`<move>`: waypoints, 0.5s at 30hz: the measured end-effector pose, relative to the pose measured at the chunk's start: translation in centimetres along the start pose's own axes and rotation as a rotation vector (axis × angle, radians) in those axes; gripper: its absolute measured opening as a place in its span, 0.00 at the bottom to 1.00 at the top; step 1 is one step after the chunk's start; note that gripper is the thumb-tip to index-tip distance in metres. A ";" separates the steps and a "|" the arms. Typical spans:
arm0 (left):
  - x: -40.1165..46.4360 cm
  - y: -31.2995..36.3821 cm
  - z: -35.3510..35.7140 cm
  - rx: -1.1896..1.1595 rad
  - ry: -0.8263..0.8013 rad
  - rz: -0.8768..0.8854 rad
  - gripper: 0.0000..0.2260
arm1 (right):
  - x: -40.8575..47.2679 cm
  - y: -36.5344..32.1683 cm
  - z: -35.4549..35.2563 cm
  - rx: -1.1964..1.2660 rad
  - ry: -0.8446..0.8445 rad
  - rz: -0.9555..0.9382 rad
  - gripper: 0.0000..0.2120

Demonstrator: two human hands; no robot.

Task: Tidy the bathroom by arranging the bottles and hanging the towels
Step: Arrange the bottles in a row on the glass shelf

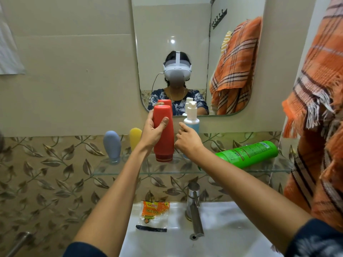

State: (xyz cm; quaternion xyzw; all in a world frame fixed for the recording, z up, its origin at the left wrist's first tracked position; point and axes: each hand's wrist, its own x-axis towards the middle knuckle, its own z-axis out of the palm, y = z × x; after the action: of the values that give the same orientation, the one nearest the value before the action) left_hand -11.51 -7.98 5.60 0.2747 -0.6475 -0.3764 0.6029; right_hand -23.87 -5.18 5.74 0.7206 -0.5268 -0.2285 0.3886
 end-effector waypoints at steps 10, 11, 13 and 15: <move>0.1 0.0 0.4 0.013 0.053 0.005 0.19 | -1.9 0.7 0.5 0.290 0.266 -0.082 0.14; 0.0 -0.1 0.5 0.017 0.059 0.013 0.19 | -2.0 0.9 0.5 0.315 0.294 -0.099 0.14; -0.2 -0.3 0.5 0.031 0.075 0.032 0.20 | -2.4 1.3 0.5 0.338 0.341 -0.129 0.15; -0.3 -0.5 0.6 0.067 0.109 0.052 0.23 | -2.7 1.6 0.7 0.350 0.381 -0.150 0.15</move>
State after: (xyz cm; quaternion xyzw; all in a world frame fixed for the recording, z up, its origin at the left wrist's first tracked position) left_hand -12.14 -7.87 5.02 0.2980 -0.6328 -0.3234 0.6373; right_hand -26.23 -3.11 6.34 0.8439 -0.4207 -0.0222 0.3324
